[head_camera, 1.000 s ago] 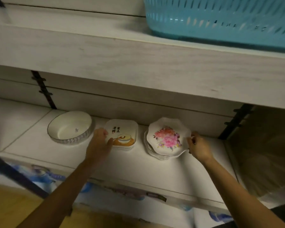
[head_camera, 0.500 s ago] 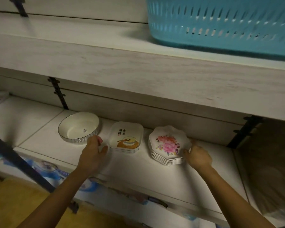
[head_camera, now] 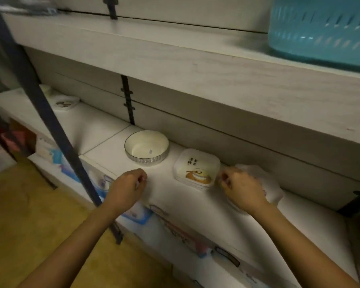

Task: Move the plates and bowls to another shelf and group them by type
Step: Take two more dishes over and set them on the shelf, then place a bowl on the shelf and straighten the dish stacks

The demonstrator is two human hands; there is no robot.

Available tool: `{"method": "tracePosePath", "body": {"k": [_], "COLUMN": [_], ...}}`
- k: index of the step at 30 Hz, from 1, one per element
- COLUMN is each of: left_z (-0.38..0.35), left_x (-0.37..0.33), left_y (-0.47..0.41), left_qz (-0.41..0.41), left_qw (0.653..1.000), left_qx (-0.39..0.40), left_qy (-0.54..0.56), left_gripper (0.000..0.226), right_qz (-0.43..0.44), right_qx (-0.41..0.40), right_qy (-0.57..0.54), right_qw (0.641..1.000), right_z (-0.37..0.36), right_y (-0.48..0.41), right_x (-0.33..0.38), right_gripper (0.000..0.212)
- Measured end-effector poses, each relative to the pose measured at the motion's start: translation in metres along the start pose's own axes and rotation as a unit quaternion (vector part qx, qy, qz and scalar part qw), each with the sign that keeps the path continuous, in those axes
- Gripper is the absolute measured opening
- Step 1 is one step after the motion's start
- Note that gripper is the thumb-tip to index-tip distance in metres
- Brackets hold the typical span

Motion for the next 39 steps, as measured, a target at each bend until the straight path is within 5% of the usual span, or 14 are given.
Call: {"method": "tracePosePath", "body": {"k": [13, 27, 39], "left_z": [0.126, 0.239, 0.291], "left_x": [0.15, 0.331, 0.458], "left_y": [0.049, 0.02, -0.105], "left_qz": [0.085, 0.108, 0.088], "left_qw": [0.989, 0.982, 0.985], "left_qx": [-0.11, -0.112, -0.097], "left_qy": [-0.047, -0.103, -0.109], "left_gripper": [0.015, 0.022, 0.02], "right_qz": [0.203, 0.239, 0.218], "right_qx": [0.043, 0.056, 0.059], "right_qy": [-0.009, -0.03, -0.032], "right_qw": [0.978, 0.969, 0.974], "right_z": [-0.048, -0.101, -0.157], "right_y": [-0.074, -0.156, -0.305], "right_x": [0.22, 0.442, 0.539], "right_gripper": [0.026, 0.026, 0.029]}}
Point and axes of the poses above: each hand's wrist, its own y-axis away from the middle knuckle, its own z-axis out of the back of the hand, x = y × z, the point moved 3 cm from there along -y, towards the middle knuckle, and after that the axes turned 7 degrees about z, right-handed, at the moved point
